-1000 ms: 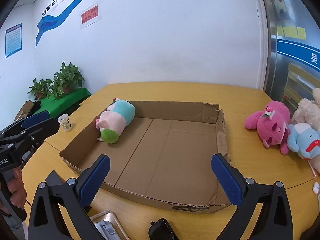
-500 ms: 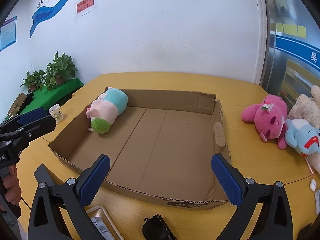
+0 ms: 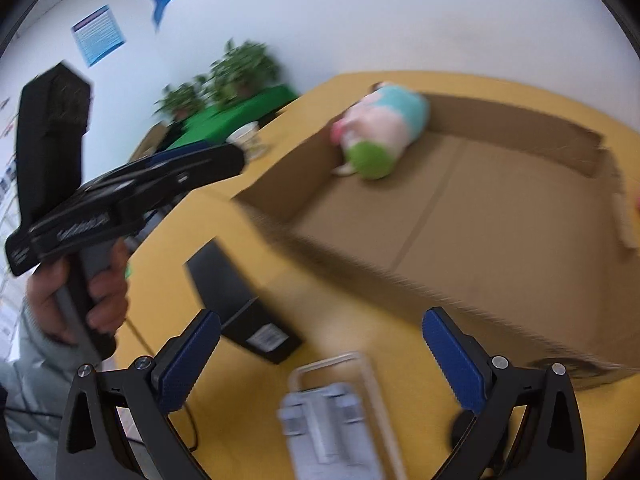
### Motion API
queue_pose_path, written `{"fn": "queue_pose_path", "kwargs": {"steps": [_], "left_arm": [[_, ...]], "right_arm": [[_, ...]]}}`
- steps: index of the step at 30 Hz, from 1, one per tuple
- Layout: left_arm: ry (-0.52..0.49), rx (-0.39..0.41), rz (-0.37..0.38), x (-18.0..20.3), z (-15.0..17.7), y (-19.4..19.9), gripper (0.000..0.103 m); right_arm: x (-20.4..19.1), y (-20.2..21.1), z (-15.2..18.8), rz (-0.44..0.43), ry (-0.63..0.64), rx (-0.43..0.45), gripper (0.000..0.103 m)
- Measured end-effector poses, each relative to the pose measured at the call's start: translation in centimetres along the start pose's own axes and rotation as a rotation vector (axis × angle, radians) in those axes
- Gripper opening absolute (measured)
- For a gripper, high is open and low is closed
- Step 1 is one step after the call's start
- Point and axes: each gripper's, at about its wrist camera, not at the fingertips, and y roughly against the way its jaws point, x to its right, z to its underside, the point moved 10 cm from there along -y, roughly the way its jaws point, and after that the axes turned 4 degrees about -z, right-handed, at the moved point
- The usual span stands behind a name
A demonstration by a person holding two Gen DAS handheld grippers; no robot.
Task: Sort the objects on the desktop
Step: 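Move both grippers to the black UGREEN box on the table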
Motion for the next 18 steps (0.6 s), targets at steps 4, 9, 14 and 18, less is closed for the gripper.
{"fn": "queue_pose_path", "kwargs": {"steps": [4, 9, 14, 18], "left_arm": [[0.074, -0.075, -0.018, -3.4, 2.6, -0.7, 0.081], [0.2, -0.171, 0.077, -6.0, 6.2, -1.2, 0.08], [0.275, -0.213, 0.222, -4.9, 8.0, -1.8, 0.068], [0.258, -0.208, 0.269, -3.6, 7.8, -1.7, 0.057]], "right_arm": [[-2.9, -3.9, 1.7, -0.114, -0.01, -0.082, 0.102], [-4.8, -6.1, 3.0, -0.198, -0.016, -0.134, 0.093], [-4.4, -8.0, 3.8, -0.19, -0.016, -0.162, 0.065], [-3.5, -8.0, 4.1, -0.185, -0.031, -0.155, 0.053]]}}
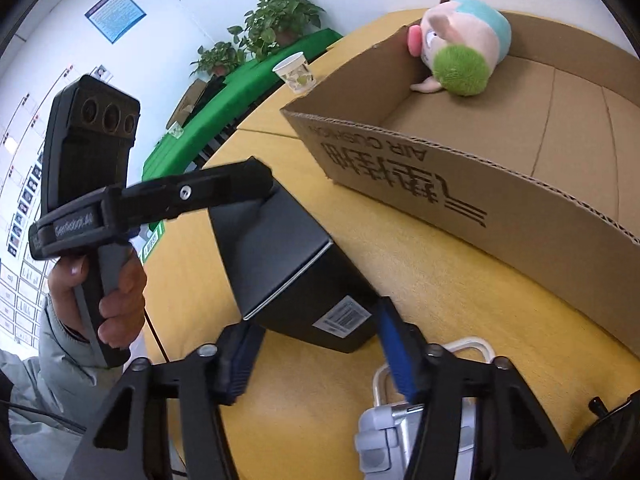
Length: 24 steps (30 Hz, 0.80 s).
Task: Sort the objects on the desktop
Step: 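Move both grippers to the black UGREEN box on the table, then close both grippers on the black UGREEN box from opposite sides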
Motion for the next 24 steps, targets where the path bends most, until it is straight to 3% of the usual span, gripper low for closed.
{"fn": "queue_pose_path", "kwargs": {"steps": [5, 9, 12, 16, 24], "left_arm": [[-0.017, 0.018, -0.008, 1.0, -0.6, -0.1, 0.055], [-0.098, 0.07, -0.004, 3.1, -1.3, 0.6, 0.051], [-0.098, 0.047, 0.023, 3.2, -0.8, 0.2, 0.051], [-0.066, 0.005, 0.039, 2.5, 0.9, -0.1, 0.051], [-0.02, 0.017, 0.078, 2.2, 1.1, 0.2, 0.051]], "right_arm": [[0.3, 1.0, -0.6, 0.047, 0.039, 0.031, 0.05], [1.3, 2.3, -2.2, 0.12, 0.074, 0.09, 0.05], [1.9, 3.3, -2.8, 0.162, 0.109, 0.128, 0.052], [1.6, 4.0, -2.3, 0.15, 0.131, 0.152, 0.052], [0.9, 3.5, -1.8, 0.137, 0.145, 0.135, 0.051]]}}
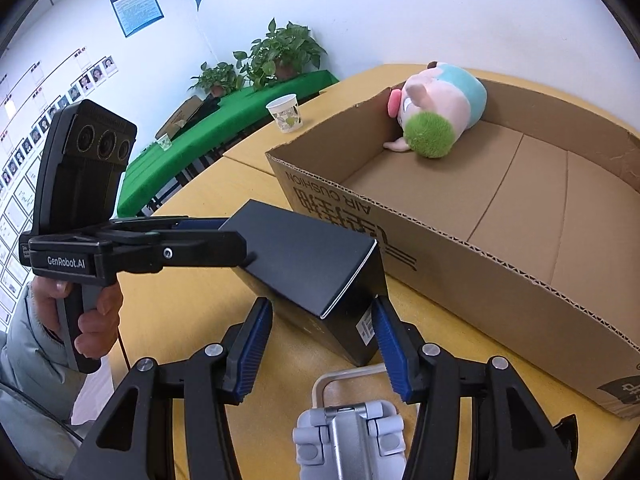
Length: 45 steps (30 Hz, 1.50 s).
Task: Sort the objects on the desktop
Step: 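Close both grippers on the black UGREEN box from opposite sides, then lift the black box with both grippers and carry it over the cardboard box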
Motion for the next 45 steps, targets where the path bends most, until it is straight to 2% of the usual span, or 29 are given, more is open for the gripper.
{"fn": "queue_pose_path", "kwargs": {"steps": [3, 9, 13, 15, 17, 18, 19, 21, 24, 28, 31, 34, 35, 36, 37, 41, 45], "left_arm": [[0.024, -0.012, 0.017, -0.1, 0.1, -0.1, 0.051], [0.016, -0.008, 0.026, 0.3, -0.1, 0.1, 0.051], [-0.032, 0.041, 0.043, 1.4, -0.6, 1.1, 0.051], [-0.074, 0.058, 0.039, 2.1, -0.7, 1.7, 0.051], [-0.095, 0.039, 0.122, 3.4, -0.2, 2.1, 0.05], [-0.104, 0.045, 0.125, 3.6, -0.1, 2.3, 0.047], [-0.123, 0.042, 0.107, 3.6, 0.2, 2.4, 0.047], [-0.132, 0.035, 0.063, 3.3, 0.7, 2.4, 0.047], [-0.075, 0.041, 0.069, 2.4, 0.8, 2.7, 0.047], [0.016, 0.051, 0.062, 1.0, -0.7, 2.4, 0.05], [0.096, -0.006, 0.052, -0.2, -1.5, 0.9, 0.05], [0.115, -0.064, 0.038, -0.2, -1.5, -0.4, 0.048], [0.108, -0.075, 0.032, -0.1, -1.3, -0.6, 0.048], [0.1, -0.087, 0.021, 0.0, -1.1, -0.8, 0.048], [0.089, -0.09, 0.001, 0.0, -0.9, -0.8, 0.047], [0.059, -0.048, 0.004, 0.3, -0.3, 0.4, 0.047], [-0.021, 0.063, 0.01, 1.4, -0.4, 2.5, 0.047]], "right_arm": [[-0.1, 0.3, 0.1, -0.022, -0.016, 0.006, 0.05], [-0.1, 1.9, -0.7, -0.124, -0.09, 0.064, 0.052], [-0.3, 2.7, -1.3, -0.132, -0.093, 0.097, 0.056], [-0.7, 3.3, -1.6, -0.14, -0.082, 0.117, 0.062], [-1.8, 4.1, -2.1, -0.186, -0.057, 0.147, 0.062], [-2.7, 4.5, -2.2, -0.223, -0.04, 0.159, 0.059], [-3.4, 4.8, -2.3, -0.215, -0.008, 0.17, 0.058], [-4.1, 4.5, -1.7, -0.189, 0.042, 0.137, 0.059], [-3.3, 3.6, -0.7, -0.161, 0.01, 0.102, 0.059], [-1.1, 4.1, -1.0, -0.183, -0.104, 0.146, 0.059], [0.2, 4.8, -2.1, -0.207, -0.179, 0.179, 0.062], [1.9, 3.6, -2.7, -0.184, -0.247, 0.149, 0.062], [2.5, 2.7, -2.6, -0.174, -0.274, 0.125, 0.059], [3.0, 2.1, -2.4, -0.177, -0.297, 0.107, 0.042], [3.1, 1.6, -2.3, -0.186, -0.309, 0.092, 0.035], [2.2, 1.6, -2.2, -0.149, -0.237, 0.07, 0.033], [0.8, 2.5, -2.3, -0.121, -0.163, 0.103, 0.033]]}}
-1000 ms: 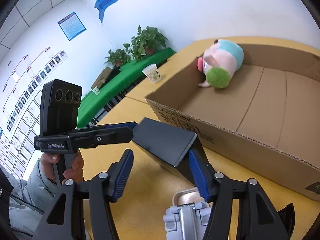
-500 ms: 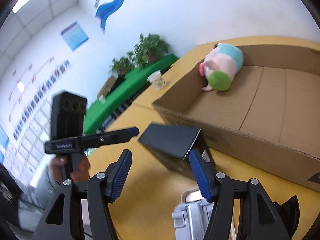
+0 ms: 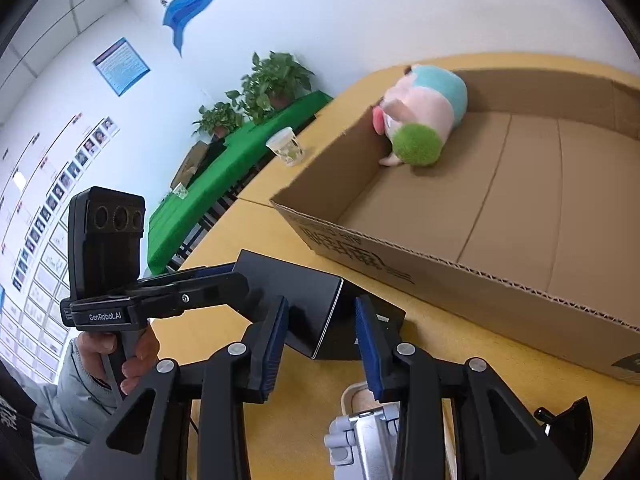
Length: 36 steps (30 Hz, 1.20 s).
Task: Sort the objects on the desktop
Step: 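Lift the black box with both grippers and carry it over the cardboard box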
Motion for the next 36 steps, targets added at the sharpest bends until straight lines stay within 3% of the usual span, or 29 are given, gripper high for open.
{"fn": "queue_pose_path", "kwargs": {"steps": [3, 9, 17, 19, 21, 24, 27, 31, 32, 36], "left_arm": [[-0.051, 0.044, 0.016, 0.4, 0.2, 0.9, 0.047], [0.001, -0.062, 0.005, -1.1, 2.6, -0.5, 0.048], [0.039, -0.149, 0.036, -1.6, 4.7, -2.1, 0.047], [0.036, -0.14, 0.058, -1.6, 4.8, -2.1, 0.047], [0.033, -0.136, 0.069, -1.7, 4.7, -2.1, 0.047], [0.026, -0.124, 0.047, -2.5, 4.4, -2.1, 0.05], [0.056, -0.142, 0.033, -3.3, 4.1, -3.0, 0.051], [0.085, -0.203, 0.07, -3.4, 5.0, -4.8, 0.051], [0.093, -0.2, 0.068, -3.5, 5.1, -5.0, 0.051], [0.085, -0.143, 0.029, -3.4, 4.9, -4.6, 0.052]], "right_arm": [[-1.0, 0.9, -0.2, -0.01, 0.043, 0.043, 0.035], [-0.6, -1.0, 2.9, -0.054, -0.011, -0.04, 0.043], [0.4, -2.4, 4.9, -0.015, -0.029, -0.122, 0.046], [0.5, -2.7, 4.9, -0.011, -0.023, -0.127, 0.054], [0.7, -3.1, 5.3, 0.019, -0.003, -0.147, 0.073], [0.9, -3.5, 5.9, 0.057, 0.039, -0.179, 0.084], [0.8, -3.9, 5.9, 0.079, 0.099, -0.197, 0.085], [0.9, -5.1, 5.8, 0.126, 0.187, -0.226, 0.082], [0.7, -5.3, 5.8, 0.119, 0.198, -0.23, 0.075], [0.3, -5.4, 5.7, 0.146, 0.243, -0.22, 0.071]]}}
